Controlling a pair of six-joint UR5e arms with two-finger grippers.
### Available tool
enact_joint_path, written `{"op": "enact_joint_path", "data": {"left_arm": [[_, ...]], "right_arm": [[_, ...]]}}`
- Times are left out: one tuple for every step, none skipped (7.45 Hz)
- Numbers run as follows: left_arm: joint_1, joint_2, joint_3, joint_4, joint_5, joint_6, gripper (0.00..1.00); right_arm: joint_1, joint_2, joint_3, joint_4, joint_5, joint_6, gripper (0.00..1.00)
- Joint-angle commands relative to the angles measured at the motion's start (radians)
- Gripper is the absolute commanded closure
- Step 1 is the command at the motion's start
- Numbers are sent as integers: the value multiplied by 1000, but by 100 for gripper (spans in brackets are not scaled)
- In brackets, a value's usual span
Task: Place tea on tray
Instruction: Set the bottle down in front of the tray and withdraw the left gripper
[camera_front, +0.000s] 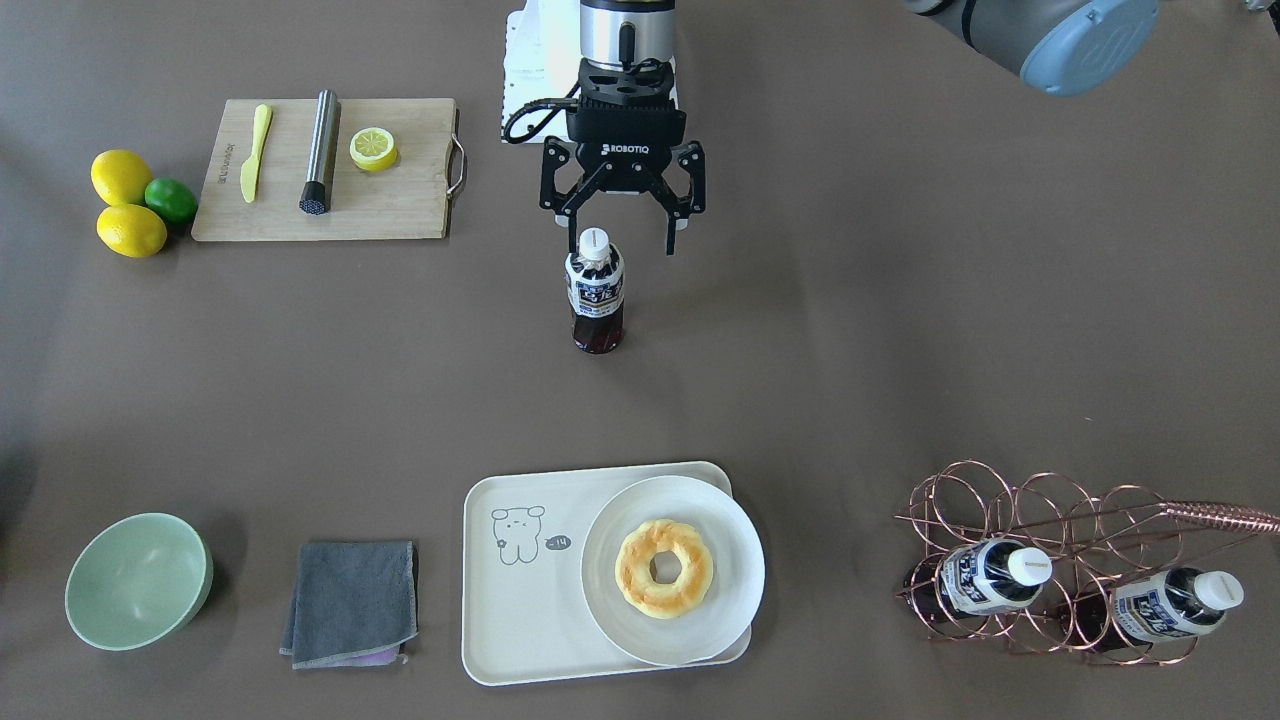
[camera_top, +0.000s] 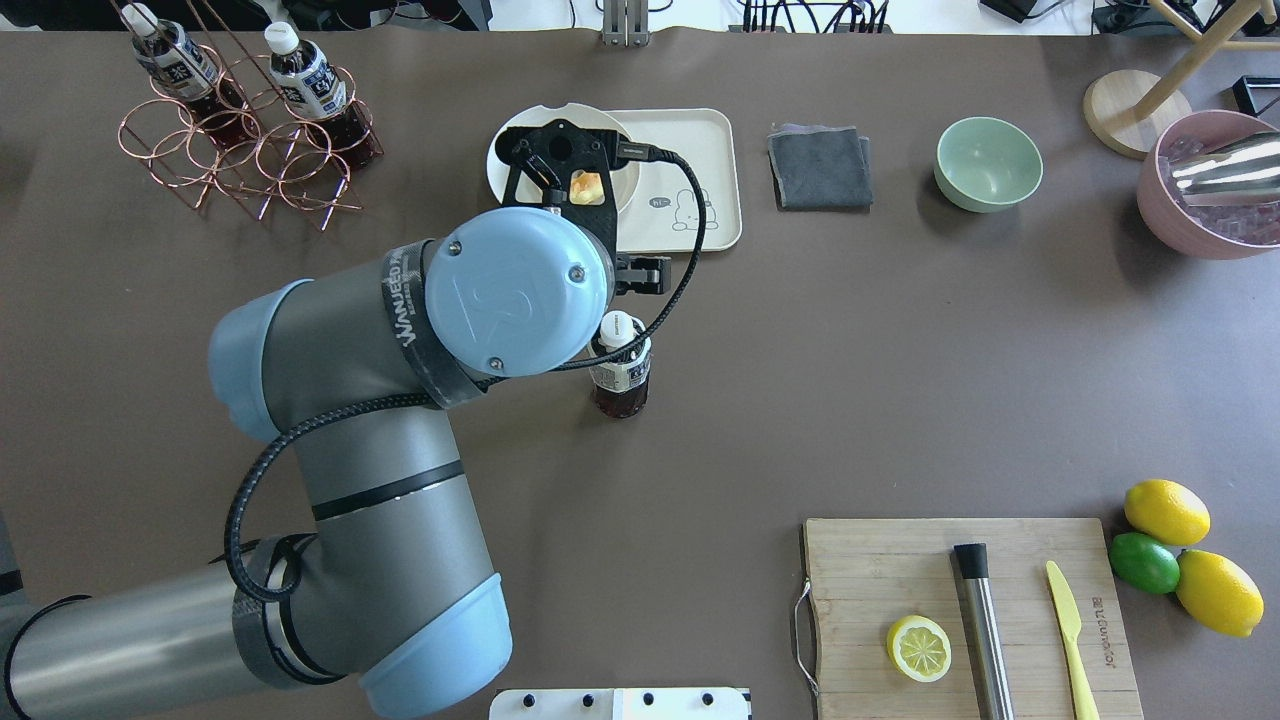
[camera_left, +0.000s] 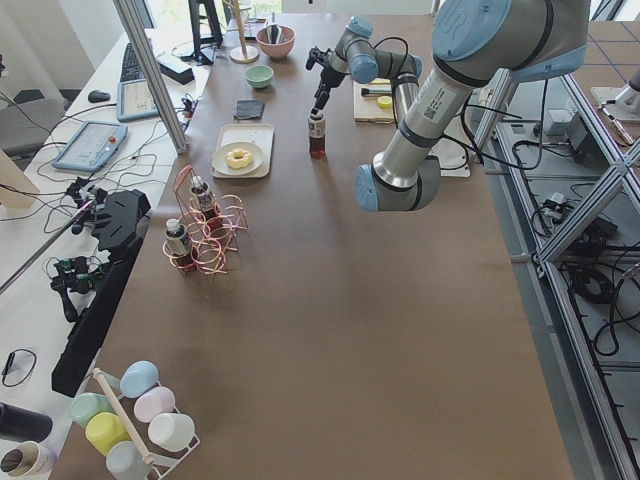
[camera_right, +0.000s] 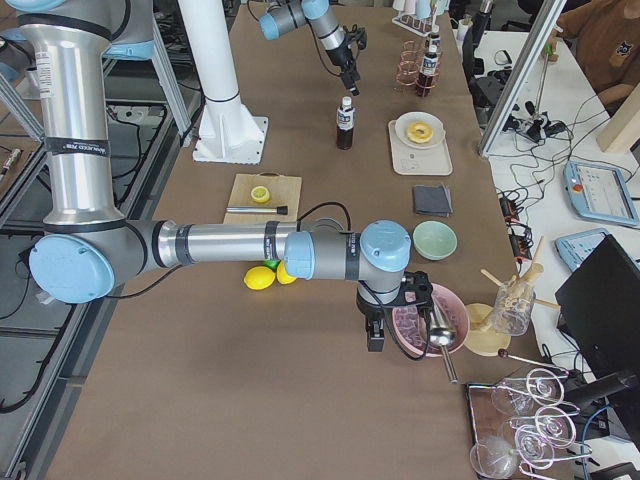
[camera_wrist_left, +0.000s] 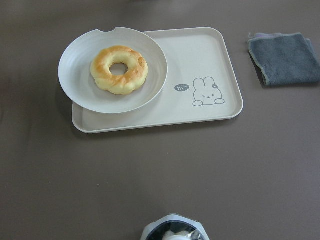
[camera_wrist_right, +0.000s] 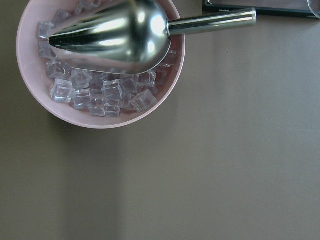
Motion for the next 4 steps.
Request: {"op": "enact_joint_path", "data": {"left_arm": [[-102,81,-13,-117,-5,-8,2],[-110,157,-13,-189,-4,3,2],[-153,179,-4,-229,-5,2,2],[-203,196,-11,-231,-19,0,2]], "right_arm": [[0,-1,2,0,1,0,0],[0,-1,3,0,1,0,0],[0,-1,3,0,3,0,0],[0,-4,9,0,3,2,0]]}}
